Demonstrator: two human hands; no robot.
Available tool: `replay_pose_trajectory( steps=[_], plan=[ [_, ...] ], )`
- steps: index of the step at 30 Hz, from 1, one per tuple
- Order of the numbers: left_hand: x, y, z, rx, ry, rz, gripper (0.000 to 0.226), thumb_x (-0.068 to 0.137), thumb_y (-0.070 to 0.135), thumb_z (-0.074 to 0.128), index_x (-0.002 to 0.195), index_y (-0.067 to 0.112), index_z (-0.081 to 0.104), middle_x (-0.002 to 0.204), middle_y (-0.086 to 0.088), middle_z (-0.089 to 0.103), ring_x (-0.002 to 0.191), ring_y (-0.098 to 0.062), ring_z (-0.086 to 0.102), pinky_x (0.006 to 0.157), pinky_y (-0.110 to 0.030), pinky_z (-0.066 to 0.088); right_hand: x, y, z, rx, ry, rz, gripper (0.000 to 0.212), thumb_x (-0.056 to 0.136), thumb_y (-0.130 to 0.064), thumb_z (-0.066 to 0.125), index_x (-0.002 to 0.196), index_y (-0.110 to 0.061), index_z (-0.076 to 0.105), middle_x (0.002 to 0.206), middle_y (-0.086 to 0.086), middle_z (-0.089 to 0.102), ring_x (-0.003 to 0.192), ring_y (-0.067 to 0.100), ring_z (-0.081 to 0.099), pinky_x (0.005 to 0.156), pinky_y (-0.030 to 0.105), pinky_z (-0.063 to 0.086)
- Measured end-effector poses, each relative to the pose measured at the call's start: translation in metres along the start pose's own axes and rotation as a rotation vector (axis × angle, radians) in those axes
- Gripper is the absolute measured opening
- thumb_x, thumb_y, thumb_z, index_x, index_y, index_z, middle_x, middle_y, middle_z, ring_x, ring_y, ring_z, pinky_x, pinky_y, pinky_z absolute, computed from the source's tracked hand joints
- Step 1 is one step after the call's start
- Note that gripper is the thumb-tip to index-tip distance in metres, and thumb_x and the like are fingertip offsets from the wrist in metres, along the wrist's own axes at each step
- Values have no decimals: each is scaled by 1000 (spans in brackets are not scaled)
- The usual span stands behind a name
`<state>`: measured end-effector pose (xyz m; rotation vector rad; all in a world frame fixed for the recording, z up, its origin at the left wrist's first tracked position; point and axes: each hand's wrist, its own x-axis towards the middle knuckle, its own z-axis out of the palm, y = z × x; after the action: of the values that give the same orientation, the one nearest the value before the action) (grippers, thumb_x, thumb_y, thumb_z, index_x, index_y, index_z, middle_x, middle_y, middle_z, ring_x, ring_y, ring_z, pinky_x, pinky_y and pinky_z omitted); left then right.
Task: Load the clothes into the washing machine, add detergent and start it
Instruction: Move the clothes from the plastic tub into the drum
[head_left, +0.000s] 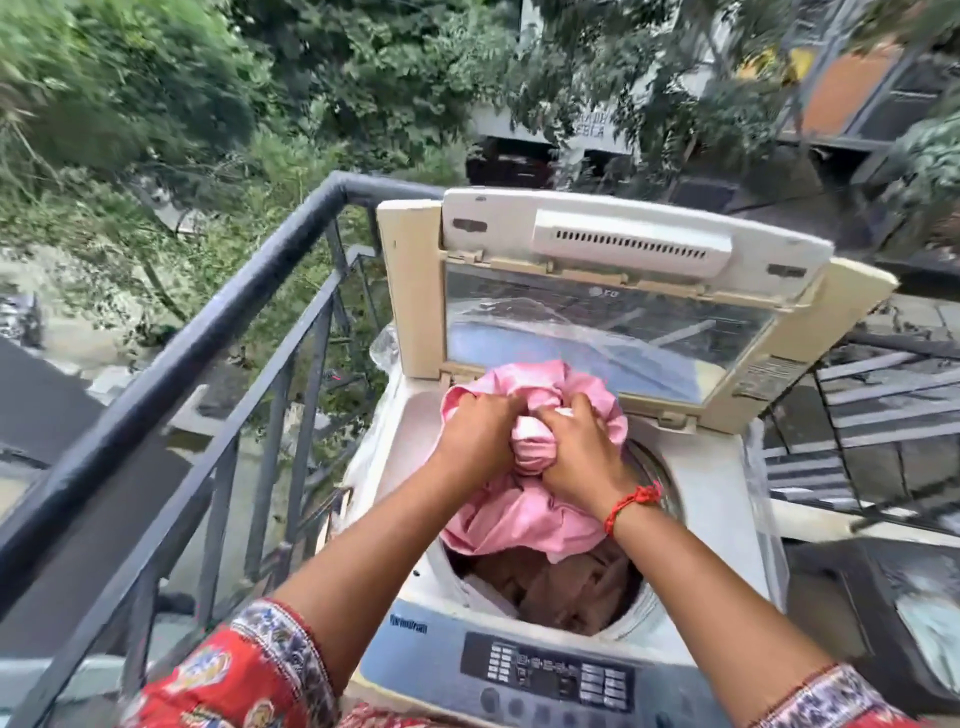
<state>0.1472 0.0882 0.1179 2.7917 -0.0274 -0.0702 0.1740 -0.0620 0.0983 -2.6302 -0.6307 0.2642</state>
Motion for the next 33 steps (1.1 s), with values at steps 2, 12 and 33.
replay_pose_trajectory(
  steps=[2,12,33],
  plan=[
    [3,-1,9,-5,-13,6,40,70,15,61,110,17,60,97,-11,71,93,-35,65,74,-40,47,2,7,8,3,-27,14,63,73,-21,68,129,-40,48,129,11,37,113,44,52,95,48,47],
    [4,1,65,-35,-47,-47,43,70,19,64,113,18,57,107,-9,67,99,-36,60,83,-41,43,3,45,43,-25,-83,48,63,75,-22,66,131,-43,46,128,11,36,109,44,52,98,46,45],
    [3,-9,150,63,-312,-170,46,78,14,64,121,21,49,128,-5,46,124,-32,40,85,-48,52,-3,104,92,-110,-261,76,56,71,-11,71,118,-28,47,137,7,25,123,37,37,99,46,43]
  ],
)
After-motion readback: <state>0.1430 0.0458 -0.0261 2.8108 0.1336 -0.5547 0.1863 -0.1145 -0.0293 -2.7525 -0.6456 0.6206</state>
